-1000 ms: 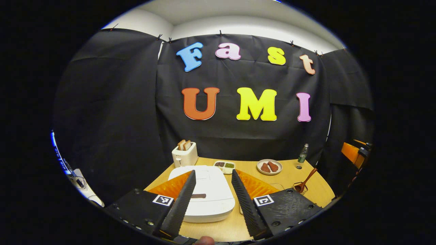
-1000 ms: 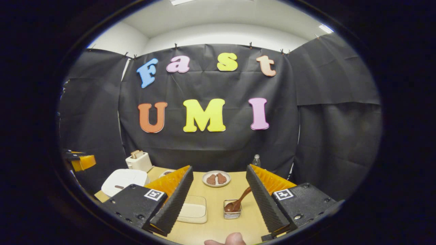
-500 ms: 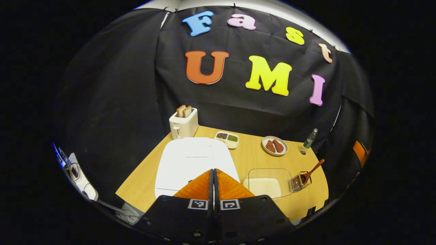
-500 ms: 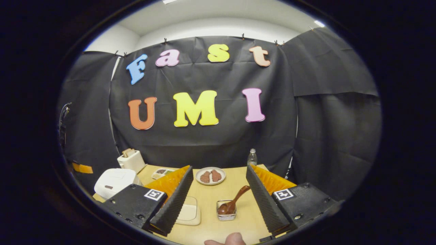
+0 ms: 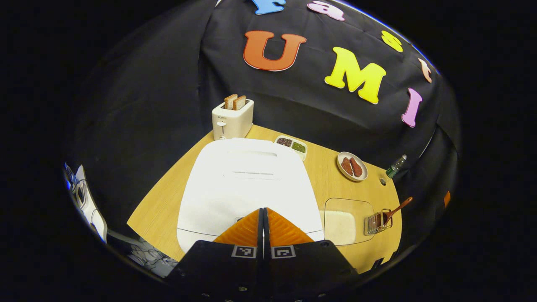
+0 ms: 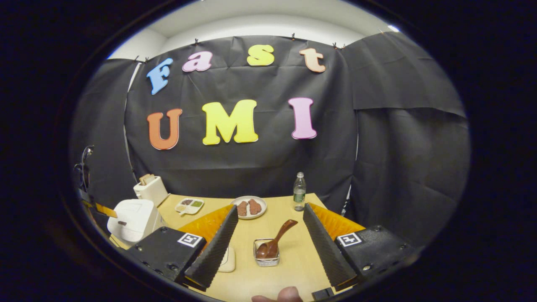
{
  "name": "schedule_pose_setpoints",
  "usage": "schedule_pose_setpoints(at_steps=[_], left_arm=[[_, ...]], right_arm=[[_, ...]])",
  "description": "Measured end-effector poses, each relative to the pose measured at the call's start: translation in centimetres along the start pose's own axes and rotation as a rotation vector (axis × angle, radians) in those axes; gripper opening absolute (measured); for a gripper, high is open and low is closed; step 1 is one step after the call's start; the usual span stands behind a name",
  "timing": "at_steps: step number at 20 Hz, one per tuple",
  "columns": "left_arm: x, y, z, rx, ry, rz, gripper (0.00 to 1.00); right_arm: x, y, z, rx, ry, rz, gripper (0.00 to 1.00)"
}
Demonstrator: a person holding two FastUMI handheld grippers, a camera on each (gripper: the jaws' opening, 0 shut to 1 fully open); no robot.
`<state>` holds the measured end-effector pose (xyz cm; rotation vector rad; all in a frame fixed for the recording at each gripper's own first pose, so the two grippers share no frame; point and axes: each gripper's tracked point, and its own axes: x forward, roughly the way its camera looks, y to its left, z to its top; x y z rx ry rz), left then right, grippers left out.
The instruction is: Close the left gripper, press the button to open the rice cooker; take a wooden spoon from the chopstick holder with the right hand, scoop a spoonful of rice and pour it into the rice cooker, then put the wooden spoon back into the chopstick holder.
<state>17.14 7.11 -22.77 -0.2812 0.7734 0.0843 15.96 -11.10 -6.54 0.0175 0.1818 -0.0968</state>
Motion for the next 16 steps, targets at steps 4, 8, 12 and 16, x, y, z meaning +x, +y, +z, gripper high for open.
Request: schedule_pose_setpoints(at_steps=[4,8,12,16], left_arm=[[1.1,0.6,-0.8,-0.008,0.029,0.007,0.0],[1.5,0.3,-1.5,-0.051,0.051,-0.001,0.0],[1.5,0.1,-2.0,-0.073,0.064,-0.005,0.0],[1.5,0.1,-2.4,-0.058,0.103,-0.005,0.0]], right_arm=[[0.3,0.2,0.0,-0.006,0.012,0.0,1.0],[0.4,0.7,-0.2,-0.006,0.013,0.008,1.0],[0.1,1.2,-1.0,0.001,0.029,0.02,1.0],[-0.2,1.8,-1.3,0.002,0.035,0.033,1.0]])
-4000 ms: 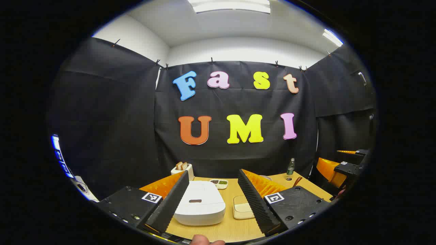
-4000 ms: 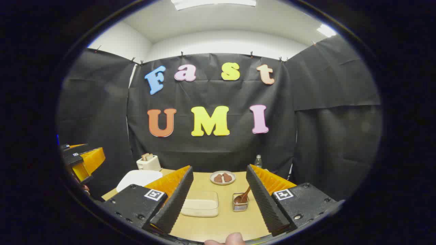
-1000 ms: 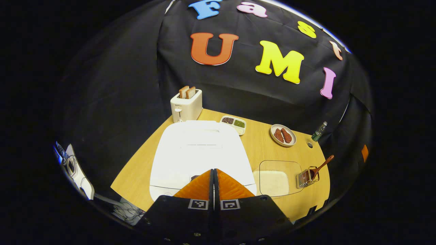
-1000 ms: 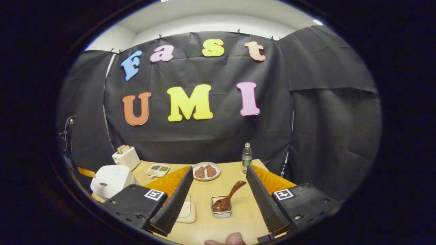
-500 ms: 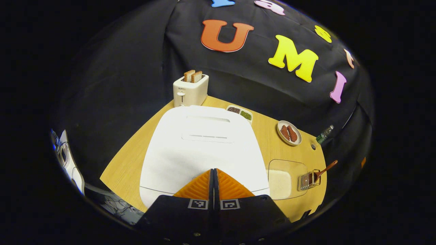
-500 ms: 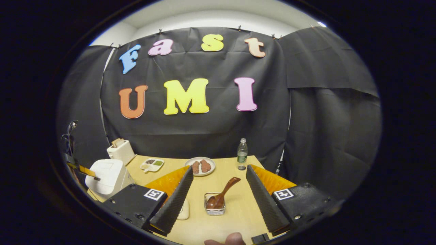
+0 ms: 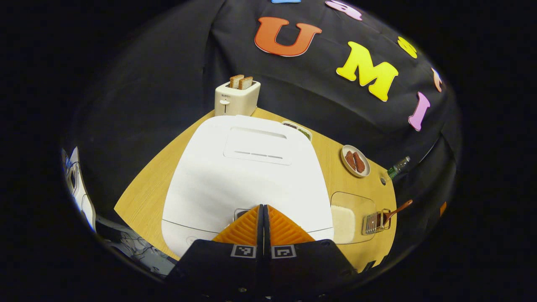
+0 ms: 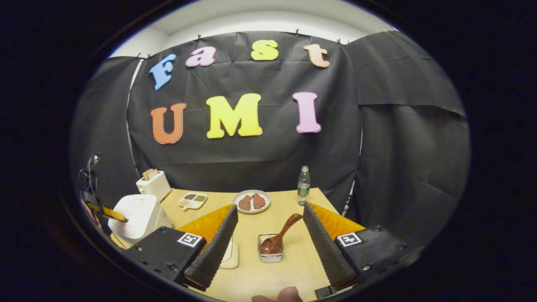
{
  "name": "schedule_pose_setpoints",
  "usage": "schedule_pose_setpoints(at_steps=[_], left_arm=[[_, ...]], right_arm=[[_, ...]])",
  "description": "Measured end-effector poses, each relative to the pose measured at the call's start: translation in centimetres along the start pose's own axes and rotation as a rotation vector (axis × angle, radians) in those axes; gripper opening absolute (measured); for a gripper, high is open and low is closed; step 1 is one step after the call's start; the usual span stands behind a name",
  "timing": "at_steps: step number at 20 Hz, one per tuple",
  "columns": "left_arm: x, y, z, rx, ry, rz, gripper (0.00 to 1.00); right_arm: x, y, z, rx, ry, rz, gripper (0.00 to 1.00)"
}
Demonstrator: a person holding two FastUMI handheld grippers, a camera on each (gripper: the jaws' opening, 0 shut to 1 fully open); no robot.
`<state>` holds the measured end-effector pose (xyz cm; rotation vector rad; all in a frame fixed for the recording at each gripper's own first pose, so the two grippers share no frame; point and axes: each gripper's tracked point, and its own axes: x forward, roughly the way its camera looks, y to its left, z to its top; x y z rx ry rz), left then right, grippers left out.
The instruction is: Close the left gripper, press the button to open the rice cooker; take a wooden spoon from the chopstick holder with the right hand, scoop a spoonful of rice and pour it into the rice cooker, then put the wooden spoon back into the chopstick holder.
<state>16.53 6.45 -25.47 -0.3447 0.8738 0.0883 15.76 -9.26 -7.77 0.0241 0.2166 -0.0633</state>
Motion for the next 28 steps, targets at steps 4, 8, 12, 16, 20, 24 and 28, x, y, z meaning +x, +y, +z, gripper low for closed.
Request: schedule_pose_setpoints(at_steps=[4,8,12,16,20,24,28], left_arm=[[-1.0,-0.4,1.7,0.034,-0.072,0.018,0.0],[-4.4,-1.8,7.4,0.085,-0.277,0.022,0.0],[-6.6,-2.6,13.0,0.114,-0.453,0.023,0.0],[-8.6,-3.2,16.3,0.121,-0.551,0.004,0.0],[-11.2,-3.7,18.0,0.128,-0.639,-0.008,0.16],[-14.1,-4.4,17.6,0.153,-0.695,-0.013,0.79],[-17.0,-4.8,17.0,0.134,-0.742,-0.028,0.89]], right_arm=[[-0.6,0.0,0.8,-0.003,-0.017,0.007,1.0],[-1.3,-0.9,1.9,-0.006,-0.048,-0.005,1.0],[-2.2,-2.0,2.8,-0.011,-0.069,-0.021,1.0],[-3.4,-3.0,3.8,-0.037,-0.091,-0.033,1.0],[-4.0,-3.5,4.2,-0.04,-0.103,-0.041,1.0],[-4.6,-3.3,4.2,-0.043,-0.108,-0.032,1.0],[-5.1,-3.0,4.0,-0.036,-0.113,-0.029,1.0]])
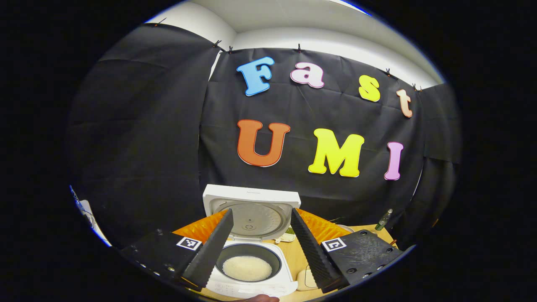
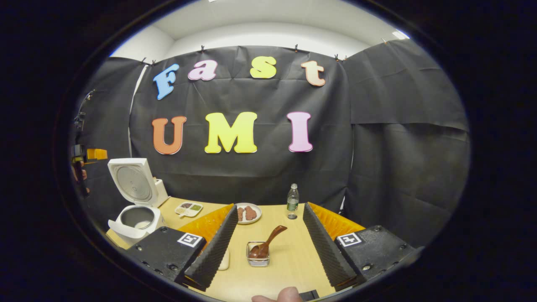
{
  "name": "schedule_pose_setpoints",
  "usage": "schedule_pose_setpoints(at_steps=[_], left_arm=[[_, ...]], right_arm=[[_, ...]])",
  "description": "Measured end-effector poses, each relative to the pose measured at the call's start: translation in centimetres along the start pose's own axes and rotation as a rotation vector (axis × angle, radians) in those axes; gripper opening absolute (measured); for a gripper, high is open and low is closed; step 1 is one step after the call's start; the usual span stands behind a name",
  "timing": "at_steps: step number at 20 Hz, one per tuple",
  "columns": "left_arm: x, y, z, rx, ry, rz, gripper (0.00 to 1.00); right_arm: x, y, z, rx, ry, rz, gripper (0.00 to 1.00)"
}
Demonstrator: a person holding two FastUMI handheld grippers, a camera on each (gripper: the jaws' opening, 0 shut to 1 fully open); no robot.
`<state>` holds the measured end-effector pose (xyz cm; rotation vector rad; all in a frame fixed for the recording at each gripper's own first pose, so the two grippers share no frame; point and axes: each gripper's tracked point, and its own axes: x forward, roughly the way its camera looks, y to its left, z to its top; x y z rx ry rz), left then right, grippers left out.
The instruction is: Close the left gripper, press the button to open the rice cooker; take a wooden spoon from the chopstick holder with the right hand, scoop a spoonful of rice and pour it into the rice cooker, then put the wooden spoon back into the chopstick holder.
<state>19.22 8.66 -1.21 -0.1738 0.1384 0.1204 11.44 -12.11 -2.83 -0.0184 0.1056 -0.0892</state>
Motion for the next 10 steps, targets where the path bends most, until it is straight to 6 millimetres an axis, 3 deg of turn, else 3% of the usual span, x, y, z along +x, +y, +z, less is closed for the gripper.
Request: schedule_pose_setpoints(at_steps=[10], left_arm=[[-4.6,-0.5,-0.7,0.032,-0.015,-0.005,0.9]], right_arm=[[-0.9,-0.8,-2.0,0.003,0.023,-0.013,1.0]])
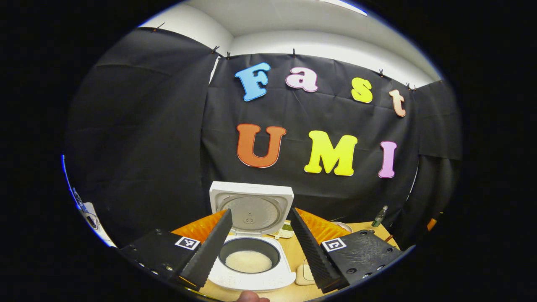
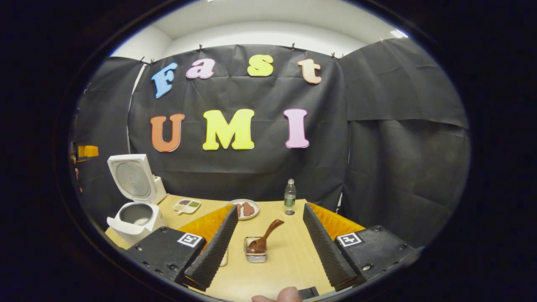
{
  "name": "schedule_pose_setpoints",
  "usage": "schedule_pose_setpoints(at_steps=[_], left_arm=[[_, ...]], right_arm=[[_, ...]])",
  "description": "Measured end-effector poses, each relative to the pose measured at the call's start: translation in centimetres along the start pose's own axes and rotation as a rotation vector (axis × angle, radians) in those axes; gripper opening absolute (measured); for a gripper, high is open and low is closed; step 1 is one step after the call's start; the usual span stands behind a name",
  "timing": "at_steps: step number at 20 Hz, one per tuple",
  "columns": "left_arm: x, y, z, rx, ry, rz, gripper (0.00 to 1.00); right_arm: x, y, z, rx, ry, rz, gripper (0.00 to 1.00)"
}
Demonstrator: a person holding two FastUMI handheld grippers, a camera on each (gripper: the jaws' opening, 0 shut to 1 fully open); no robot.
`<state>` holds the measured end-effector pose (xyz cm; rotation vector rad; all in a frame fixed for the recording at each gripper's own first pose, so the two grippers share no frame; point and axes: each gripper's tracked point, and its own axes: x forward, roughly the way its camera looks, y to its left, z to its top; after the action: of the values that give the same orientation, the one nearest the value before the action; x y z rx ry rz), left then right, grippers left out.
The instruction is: Close the left gripper, press the button to open the rice cooker; take a wooden spoon from the chopstick holder with the right hand, scoop a spoonful of rice and pour it into the rice cooker, then put the wooden spoon back into the chopstick holder.
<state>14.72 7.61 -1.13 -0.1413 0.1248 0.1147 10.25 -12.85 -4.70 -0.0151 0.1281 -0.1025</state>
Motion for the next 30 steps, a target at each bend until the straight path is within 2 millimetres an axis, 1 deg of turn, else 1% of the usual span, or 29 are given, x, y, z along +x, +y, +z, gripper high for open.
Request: schedule_pose_setpoints(at_steps=[4,7,10,13,14,15,19,20,22,23,25,26,27,28,30], left_arm=[[-1.6,-0.6,0.2,0.0,-0.023,0.01,0.9],[-2.4,-1.6,-0.3,-0.001,-0.017,0.008,0.9],[-2.6,-2.6,-0.8,0.004,-0.003,0.016,0.9],[-2.1,-3.8,-1.0,0.017,0.007,0.03,0.9],[-1.8,-4.1,-1.0,0.023,0.005,0.035,0.9],[-1.5,-4.8,-1.2,0.026,0.005,0.042,0.9],[0.7,-6.4,-1.5,0.034,0.016,0.074,0.9],[1.3,-6.9,-1.6,0.031,0.019,0.081,0.92],[2.3,-7.7,-1.9,0.022,0.026,0.091,0.92],[2.6,-7.9,-1.9,0.023,0.027,0.101,0.92],[3.0,-7.5,-1.8,0.034,0.015,0.138,0.94],[3.1,-7.3,-1.7,0.036,0.012,0.153,0.95],[3.0,-7.2,-1.9,0.036,0.018,0.164,0.95],[3.0,-6.9,-2.3,0.041,0.028,0.181,0.94],[2.7,-6.0,-2.8,0.04,0.05,0.211,0.94]], right_arm=[[1.1,-0.2,-1.4,0.001,0.022,0.018,1.0],[3.3,-0.8,-2.9,0.014,0.045,0.03,1.0],[6.3,-1.1,-4.9,0.019,0.076,0.06,1.0],[10.2,-1.3,-8.0,0.027,0.125,0.095,1.0],[11.6,-1.2,-9.2,0.025,0.147,0.109,1.0],[13.1,-1.0,-10.9,0.018,0.178,0.125,1.0],[17.9,-0.3,-16.4,0.041,0.287,0.185,1.0],[19.1,-0.1,-17.9,0.058,0.32,0.198,1.0],[20.8,0.0,-19.8,0.09,0.368,0.21,1.0],[21.5,-0.2,-20.2,0.101,0.378,0.209,0.98],[23.2,0.0,-21.0,0.096,0.395,0.21,0.84],[23.7,0.3,-21.1,0.097,0.398,0.221,0.87],[24.3,0.7,-21.0,0.098,0.396,0.231,0.86],[24.8,0.9,-20.9,0.103,0.395,0.238,0.83],[25.9,1.3,-21.6,0.134,0.424,0.251,0.66]])
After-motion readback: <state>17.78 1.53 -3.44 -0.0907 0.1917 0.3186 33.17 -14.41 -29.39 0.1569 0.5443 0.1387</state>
